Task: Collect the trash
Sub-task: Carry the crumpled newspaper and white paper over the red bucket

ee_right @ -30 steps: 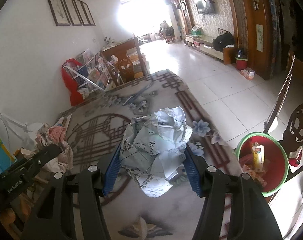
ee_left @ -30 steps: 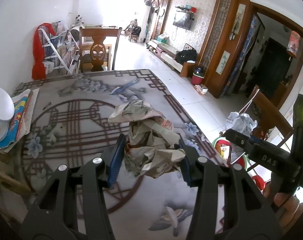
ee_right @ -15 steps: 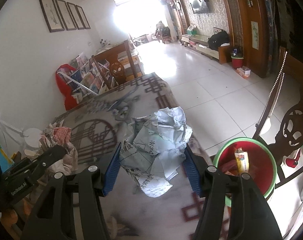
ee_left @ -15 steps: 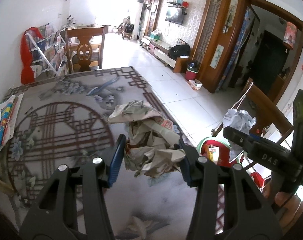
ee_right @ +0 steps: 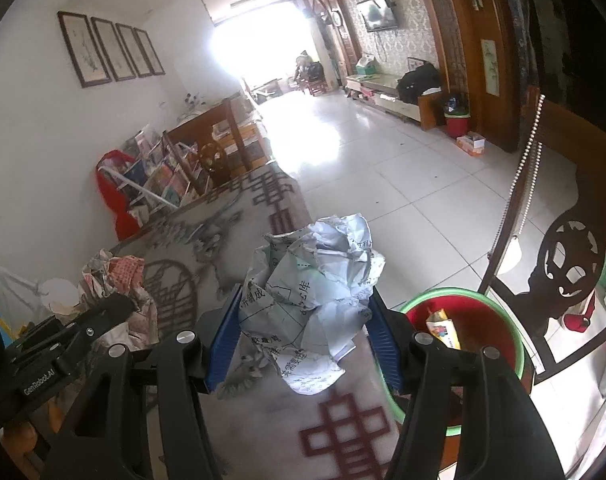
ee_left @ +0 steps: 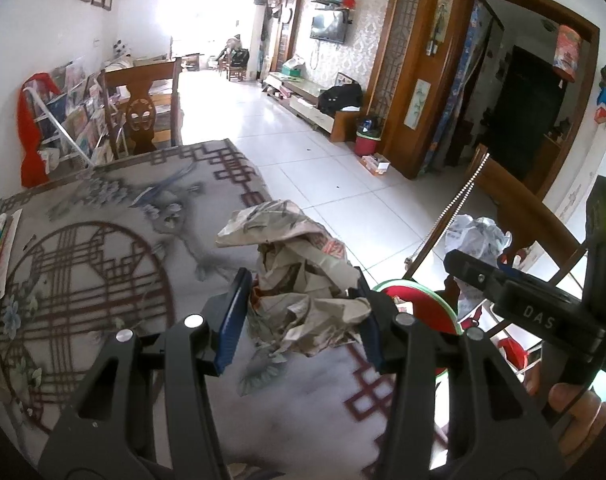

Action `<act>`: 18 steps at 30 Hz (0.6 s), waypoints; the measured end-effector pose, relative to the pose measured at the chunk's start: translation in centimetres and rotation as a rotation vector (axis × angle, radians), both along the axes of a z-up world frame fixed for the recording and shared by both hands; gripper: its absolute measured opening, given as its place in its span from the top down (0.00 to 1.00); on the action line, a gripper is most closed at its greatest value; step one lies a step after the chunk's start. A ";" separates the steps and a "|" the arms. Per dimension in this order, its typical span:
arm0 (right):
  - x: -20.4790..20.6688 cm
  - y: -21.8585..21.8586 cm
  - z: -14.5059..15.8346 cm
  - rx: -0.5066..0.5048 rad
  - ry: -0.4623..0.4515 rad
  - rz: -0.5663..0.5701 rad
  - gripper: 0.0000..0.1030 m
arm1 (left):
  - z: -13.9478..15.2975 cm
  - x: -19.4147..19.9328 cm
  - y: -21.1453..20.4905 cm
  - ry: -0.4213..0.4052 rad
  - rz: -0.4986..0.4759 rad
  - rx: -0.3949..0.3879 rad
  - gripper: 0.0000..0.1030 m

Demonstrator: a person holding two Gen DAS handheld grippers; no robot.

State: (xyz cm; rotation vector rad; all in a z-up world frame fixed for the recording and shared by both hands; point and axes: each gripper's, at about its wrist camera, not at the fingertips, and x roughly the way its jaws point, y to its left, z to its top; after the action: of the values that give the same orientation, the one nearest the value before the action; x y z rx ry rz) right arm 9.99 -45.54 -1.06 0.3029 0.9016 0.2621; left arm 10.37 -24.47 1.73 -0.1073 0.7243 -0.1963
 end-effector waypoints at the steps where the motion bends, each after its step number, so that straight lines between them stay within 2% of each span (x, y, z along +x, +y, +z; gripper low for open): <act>1: 0.0 -0.4 0.0 0.002 0.000 -0.005 0.44 | 0.0 0.1 -0.4 0.000 -0.004 0.003 0.54; 18: 1.2 -4.1 -0.8 0.024 0.013 -0.053 0.44 | 0.0 1.9 -3.8 0.005 -0.038 0.026 0.54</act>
State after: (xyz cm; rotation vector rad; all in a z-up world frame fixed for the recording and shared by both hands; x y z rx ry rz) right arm 11.17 -49.64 -1.82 0.3506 0.9021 0.2231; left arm 12.27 -28.26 1.76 -0.0697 0.7337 -0.2226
